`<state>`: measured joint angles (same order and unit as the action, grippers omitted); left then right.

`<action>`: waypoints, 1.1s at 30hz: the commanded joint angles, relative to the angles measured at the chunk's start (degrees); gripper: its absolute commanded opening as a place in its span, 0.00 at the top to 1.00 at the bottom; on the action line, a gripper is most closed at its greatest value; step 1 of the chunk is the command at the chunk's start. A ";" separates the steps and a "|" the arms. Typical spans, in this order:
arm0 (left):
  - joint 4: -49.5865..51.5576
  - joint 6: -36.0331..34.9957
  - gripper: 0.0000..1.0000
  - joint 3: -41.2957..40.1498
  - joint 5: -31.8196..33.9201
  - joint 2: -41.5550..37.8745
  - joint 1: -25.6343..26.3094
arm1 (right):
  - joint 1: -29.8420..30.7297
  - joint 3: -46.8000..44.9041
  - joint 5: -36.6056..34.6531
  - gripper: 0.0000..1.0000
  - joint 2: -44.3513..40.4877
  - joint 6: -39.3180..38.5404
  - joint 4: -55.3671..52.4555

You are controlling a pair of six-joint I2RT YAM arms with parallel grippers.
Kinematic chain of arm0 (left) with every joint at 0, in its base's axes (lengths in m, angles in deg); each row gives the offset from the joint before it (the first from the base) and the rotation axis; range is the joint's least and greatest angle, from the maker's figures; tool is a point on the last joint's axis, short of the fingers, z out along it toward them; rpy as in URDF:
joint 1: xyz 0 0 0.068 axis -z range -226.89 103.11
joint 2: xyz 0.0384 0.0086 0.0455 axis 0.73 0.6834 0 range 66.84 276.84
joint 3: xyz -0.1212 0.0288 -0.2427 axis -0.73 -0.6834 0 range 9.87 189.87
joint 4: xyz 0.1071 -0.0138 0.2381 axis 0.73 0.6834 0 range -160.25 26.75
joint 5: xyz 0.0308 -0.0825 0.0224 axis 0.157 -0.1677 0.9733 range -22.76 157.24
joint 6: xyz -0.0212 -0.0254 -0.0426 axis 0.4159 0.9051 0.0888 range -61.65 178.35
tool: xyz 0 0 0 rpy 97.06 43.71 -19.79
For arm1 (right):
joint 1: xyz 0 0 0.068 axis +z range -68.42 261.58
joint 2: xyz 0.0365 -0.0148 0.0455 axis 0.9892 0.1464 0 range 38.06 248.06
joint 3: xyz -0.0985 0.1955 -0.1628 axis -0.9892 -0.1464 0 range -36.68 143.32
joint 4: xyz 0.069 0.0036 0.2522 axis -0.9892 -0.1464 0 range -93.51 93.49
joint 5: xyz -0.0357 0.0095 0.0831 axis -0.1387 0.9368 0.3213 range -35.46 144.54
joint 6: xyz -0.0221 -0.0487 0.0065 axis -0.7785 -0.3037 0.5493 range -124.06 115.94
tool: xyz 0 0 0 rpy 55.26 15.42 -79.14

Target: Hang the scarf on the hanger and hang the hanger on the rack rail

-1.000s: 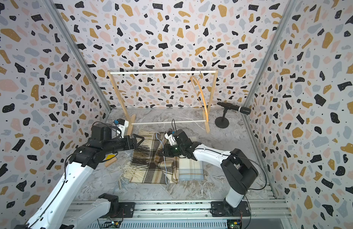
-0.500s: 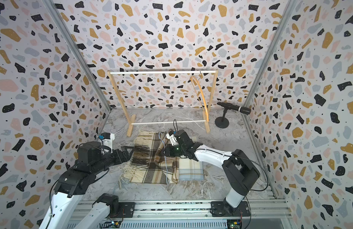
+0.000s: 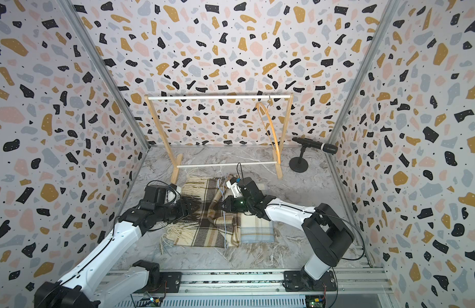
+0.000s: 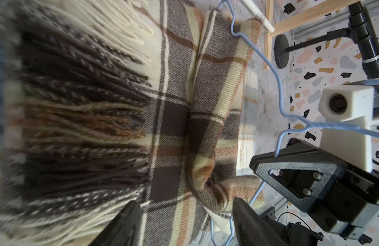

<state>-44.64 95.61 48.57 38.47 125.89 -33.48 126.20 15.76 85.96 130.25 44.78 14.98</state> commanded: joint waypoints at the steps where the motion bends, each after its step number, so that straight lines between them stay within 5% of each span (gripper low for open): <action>1: -8.87 0.35 0.26 -0.14 -4.19 2.35 2.18 | -0.21 -0.86 -0.36 1.00 -1.91 1.17 0.77; 14: -15.09 -0.38 0.32 3.21 -1.89 20.33 10.39 | -0.24 -1.50 0.74 1.00 -1.98 1.87 2.11; 19: -16.46 -0.11 0.58 4.54 -2.11 20.95 11.02 | -0.24 -1.64 1.85 1.00 -2.24 1.81 2.62; 25: -4.61 -5.85 0.89 9.01 3.43 14.36 10.95 | -0.21 -1.58 4.42 1.00 -3.66 3.64 6.88; 33: 10.88 -14.31 0.99 15.50 9.49 6.40 7.72 | 1.08 1.39 1.24 1.00 -5.72 6.09 7.51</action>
<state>-40.93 86.30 61.22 44.54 134.37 -23.99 126.70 14.47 88.83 127.12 50.00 21.47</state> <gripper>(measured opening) 0.064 0.062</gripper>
